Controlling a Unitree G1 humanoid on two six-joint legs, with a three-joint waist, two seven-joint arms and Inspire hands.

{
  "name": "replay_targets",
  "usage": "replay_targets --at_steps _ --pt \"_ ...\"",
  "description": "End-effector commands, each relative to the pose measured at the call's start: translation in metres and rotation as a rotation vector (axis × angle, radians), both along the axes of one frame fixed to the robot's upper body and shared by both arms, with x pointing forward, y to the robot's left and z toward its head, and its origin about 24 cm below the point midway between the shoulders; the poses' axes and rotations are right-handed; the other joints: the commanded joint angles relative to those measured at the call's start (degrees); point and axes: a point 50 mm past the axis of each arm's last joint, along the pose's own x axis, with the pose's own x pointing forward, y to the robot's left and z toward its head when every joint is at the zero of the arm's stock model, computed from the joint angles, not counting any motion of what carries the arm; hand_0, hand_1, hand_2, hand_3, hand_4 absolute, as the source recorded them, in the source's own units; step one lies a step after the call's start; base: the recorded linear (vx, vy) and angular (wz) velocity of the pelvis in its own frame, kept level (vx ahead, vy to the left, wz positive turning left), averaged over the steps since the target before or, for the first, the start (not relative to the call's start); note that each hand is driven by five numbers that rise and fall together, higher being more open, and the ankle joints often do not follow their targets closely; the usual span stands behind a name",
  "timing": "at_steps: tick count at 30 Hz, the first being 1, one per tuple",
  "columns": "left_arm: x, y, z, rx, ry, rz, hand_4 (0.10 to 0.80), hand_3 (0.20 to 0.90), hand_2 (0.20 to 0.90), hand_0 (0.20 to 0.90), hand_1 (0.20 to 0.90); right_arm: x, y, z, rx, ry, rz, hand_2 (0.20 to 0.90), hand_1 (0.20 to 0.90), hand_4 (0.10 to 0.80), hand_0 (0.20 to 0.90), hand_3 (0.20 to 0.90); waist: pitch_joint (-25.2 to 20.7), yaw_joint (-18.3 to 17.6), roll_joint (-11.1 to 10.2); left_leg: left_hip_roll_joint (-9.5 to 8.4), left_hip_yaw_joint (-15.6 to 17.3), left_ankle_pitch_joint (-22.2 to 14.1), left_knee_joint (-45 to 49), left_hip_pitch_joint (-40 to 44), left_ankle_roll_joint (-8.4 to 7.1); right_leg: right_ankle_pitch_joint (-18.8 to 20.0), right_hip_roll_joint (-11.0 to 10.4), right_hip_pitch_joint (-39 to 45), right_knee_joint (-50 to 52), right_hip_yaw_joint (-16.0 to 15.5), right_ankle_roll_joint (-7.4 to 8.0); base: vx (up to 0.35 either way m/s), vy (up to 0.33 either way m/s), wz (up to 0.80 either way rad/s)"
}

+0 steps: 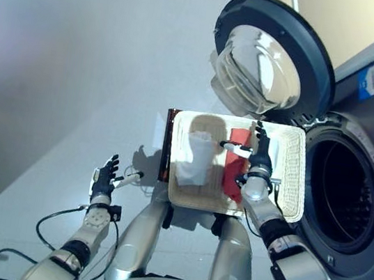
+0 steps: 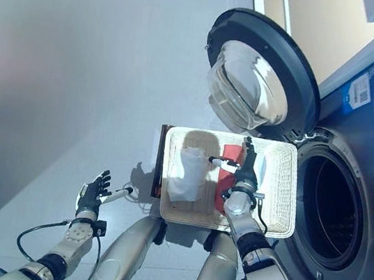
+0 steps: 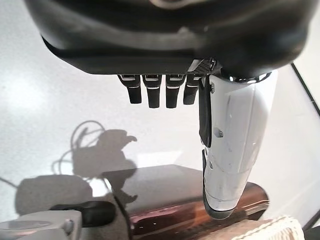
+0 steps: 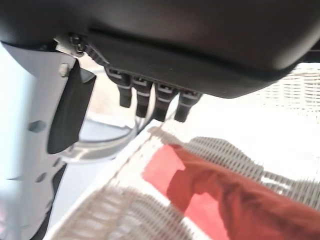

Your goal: Pick up the clothes and place them into the washing machine

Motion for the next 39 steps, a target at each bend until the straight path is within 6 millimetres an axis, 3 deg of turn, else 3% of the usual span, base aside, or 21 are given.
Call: replay_targets --at_steps 1,5,7,8,9,14,15,17,18,19,22,23,27,28,29,30,34,35,36,38,39 --pt "-0.008 0.015 0.000 0.046 -0.017 0.036 0.800 0.900 0.900 0.900 0.900 0.008 0.014 0.029 0.023 -0.170 0.105 0.200 0.200 0.300 0.200 0.200 -3.21 0.00 -0.84 -1.33 1.44 -0.56 -0.92 0.37 -3.42 -0.03 1.11 4.83 -3.26 -0.63 0.66 0.035 -0.012 -0.01" --pt "-0.008 0.014 -0.001 0.052 -0.008 0.019 0.800 0.900 0.900 0.900 0.900 0.003 0.014 0.022 0.018 -0.143 0.124 0.200 0.200 0.300 0.200 0.200 -3.59 -0.16 -1.11 -1.21 1.48 -0.44 -1.44 1.62 -3.43 -0.05 1.26 6.14 -3.90 -0.76 0.68 0.016 -0.013 -0.06" --pt "-0.010 0.015 -0.002 0.052 0.003 0.023 0.800 0.900 0.900 0.900 0.900 0.002 0.013 0.020 0.042 -0.129 0.126 0.900 0.900 0.800 0.900 0.900 -3.82 -0.06 -1.10 -1.15 1.34 -0.43 -1.44 2.08 -3.50 -0.11 1.27 6.60 -4.04 -0.95 0.68 -0.003 -0.010 -0.03" --pt "-0.010 0.015 -0.002 0.052 0.003 0.023 0.800 0.900 0.900 0.900 0.900 0.002 0.013 0.020 0.042 -0.129 0.126 0.900 0.900 0.800 0.900 0.900 -3.81 -0.06 -1.10 -1.15 1.34 -0.44 -1.44 2.09 -3.50 -0.11 1.27 6.61 -4.04 -0.95 0.67 -0.004 -0.014 0.05" --pt "-0.011 0.016 -0.003 0.051 0.007 0.025 0.800 0.900 0.900 0.900 0.900 0.001 0.013 0.020 0.033 -0.132 0.122 0.205 0.205 0.304 0.205 0.205 -4.00 -0.12 -1.08 -1.15 1.28 -0.44 -1.41 2.19 -3.48 -0.11 1.33 6.64 -4.11 -0.85 0.69 0.003 -0.001 0.06" --pt "-0.013 0.016 -0.003 0.063 0.004 0.010 0.800 0.900 0.900 0.900 0.900 -0.004 0.010 0.018 -0.019 -0.136 0.150 0.200 0.200 0.300 0.200 0.200 -4.44 -0.24 -1.03 -1.15 1.29 -0.40 -1.49 2.61 -3.43 -0.14 1.42 6.93 -4.09 -0.90 0.71 0.000 0.000 0.00" --pt "-0.014 0.016 -0.004 0.062 0.013 0.011 0.800 0.900 0.900 0.900 0.900 -0.003 0.011 0.019 0.006 -0.135 0.155 0.900 0.900 0.800 0.900 0.900 -4.62 -0.32 -1.16 -1.09 1.30 -0.40 -1.59 2.71 -3.40 -0.12 1.43 6.88 -4.03 -0.82 0.72 0.000 0.000 0.00" --pt "-0.016 0.015 -0.007 0.060 0.030 0.010 0.800 0.900 0.900 0.900 0.900 -0.003 0.012 0.018 0.023 -0.133 0.149 0.900 0.900 0.800 0.900 0.900 -4.93 -0.36 -1.21 -1.02 1.21 -0.34 -1.78 2.98 -3.40 -0.13 1.51 7.07 -4.09 -0.71 0.68 0.000 0.000 0.00" --pt "-0.015 0.015 -0.006 0.059 0.023 0.011 0.800 0.900 0.900 0.900 0.900 -0.002 0.013 0.023 0.019 -0.162 0.144 0.351 0.351 0.408 0.351 0.351 -5.19 -0.36 -1.29 -0.98 1.24 -0.30 -1.92 3.18 -3.40 -0.09 1.54 7.24 -4.17 -0.61 0.74 0.041 -0.011 0.00" --pt "-0.018 0.013 -0.007 0.060 0.025 -0.009 0.800 0.900 0.900 0.900 0.900 -0.006 0.013 0.023 0.027 -0.174 0.166 0.200 0.200 0.300 0.200 0.200 -5.67 -0.32 -1.53 -0.76 1.15 -0.23 -2.56 3.97 -3.47 -0.09 1.60 8.10 -4.74 -0.72 0.87 0.057 -0.015 0.00" --pt "-0.023 0.016 -0.010 0.069 0.055 -0.013 0.800 0.900 0.900 0.900 0.900 -0.011 0.009 0.018 0.102 -0.159 0.157 0.200 0.200 0.300 0.200 0.200 -7.38 -0.36 -2.15 -0.46 1.03 -0.29 -3.64 6.07 -3.59 -0.05 1.72 10.48 -5.86 -0.91 1.09 0.087 -0.023 -0.02" --pt "-0.026 0.017 -0.012 0.068 0.068 -0.010 0.800 0.900 0.900 0.900 0.900 -0.012 0.011 0.021 0.126 -0.178 0.166 0.900 0.900 0.800 0.900 0.900 -7.94 -0.37 -2.35 -0.43 1.05 -0.33 -4.02 6.79 -3.60 0.02 1.77 11.33 -6.32 -0.94 1.22 0.090 -0.018 -0.01" --pt "-0.038 0.023 -0.017 0.067 0.105 0.001 0.800 0.900 0.900 0.900 0.900 -0.023 0.009 0.022 0.257 -0.224 0.170 0.900 0.900 0.800 0.900 0.900 -10.70 -0.64 -3.21 -0.02 1.13 -0.53 -5.87 10.50 -3.74 0.22 2.09 15.19 -8.66 -1.06 1.86 0.101 -0.011 0.00" --pt "-0.041 0.025 -0.019 0.066 0.120 0.011 0.800 0.900 0.900 0.900 0.900 -0.026 0.010 0.026 0.299 -0.251 0.179 0.741 0.741 0.686 0.741 0.741 -11.37 -0.78 -3.44 0.09 1.28 -0.63 -6.24 11.52 -3.82 0.19 2.19 16.30 -9.39 -1.11 1.98 0.114 -0.007 0.00" --pt "-0.044 0.028 -0.020 0.064 0.131 0.021 0.800 0.900 0.900 0.900 0.900 -0.030 0.009 0.026 0.335 -0.262 0.189 0.321 0.321 0.386 0.321 0.321 -12.25 -0.90 -3.71 0.12 1.28 -0.59 -6.63 12.12 -3.81 0.43 2.39 17.04 -10.11 -1.30 2.08 0.099 -0.014 -0.02" --pt "-0.047 0.029 -0.022 0.060 0.138 0.024 0.800 0.900 0.900 0.900 0.900 -0.034 0.008 0.026 0.359 -0.269 0.190 0.200 0.200 0.300 0.200 0.200 -12.87 -0.92 -3.83 0.17 1.33 -0.68 -7.13 13.02 -3.78 0.47 2.57 17.85 -10.73 -1.31 2.13 0.103 -0.015 -0.04" --pt "-0.061 0.032 -0.028 0.043 0.186 0.031 0.800 0.900 0.900 0.900 0.900 -0.044 0.008 0.030 0.526 -0.312 0.248 0.200 0.200 0.300 0.200 0.200 -15.67 -0.92 -4.38 0.54 1.82 -0.79 -9.26 16.27 -3.90 0.95 3.22 21.13 -13.83 -1.25 2.58 0.090 -0.013 -0.06" --pt "-0.064 0.033 -0.029 0.036 0.194 0.037 0.800 0.900 0.900 0.900 0.900 -0.045 0.008 0.036 0.590 -0.350 0.260 0.488 0.488 0.506 0.488 0.488 -16.34 -0.94 -4.53 0.65 2.03 -0.73 -9.77 16.94 -3.95 1.29 3.28 21.73 -14.52 -1.13 2.69 0.069 -0.010 -0.11" --pt "-0.068 0.033 -0.031 0.029 0.209 0.045 0.800 0.900 0.900 0.900 0.900 -0.049 0.009 0.035 0.671 -0.369 0.260 0.900 0.900 0.800 0.900 0.900 -17.02 -0.99 -4.69 0.76 2.18 -0.71 -10.34 17.63 -3.98 1.46 3.39 22.33 -15.26 -0.93 2.77 0.060 -0.016 -0.08" --pt "-0.076 0.035 -0.035 0.009 0.238 0.069 0.800 0.900 0.900 0.900 0.900 -0.056 0.013 0.032 0.937 -0.431 0.230 0.900 0.900 0.800 0.900 0.900 -18.34 -0.99 -4.91 1.02 2.49 -0.43 -11.48 18.84 -4.23 1.78 3.70 23.47 -16.53 -0.92 2.91 0.046 -0.024 -0.07" --pt "-0.076 0.035 -0.035 0.010 0.239 0.069 0.800 0.900 0.900 0.900 0.900 -0.056 0.013 0.031 0.939 -0.431 0.230 0.900 0.900 0.800 0.900 0.900 -18.32 -0.97 -4.93 1.02 2.49 -0.42 -11.57 18.97 -4.24 1.78 3.71 23.59 -16.60 -0.92 2.91 0.055 -0.030 -0.08"
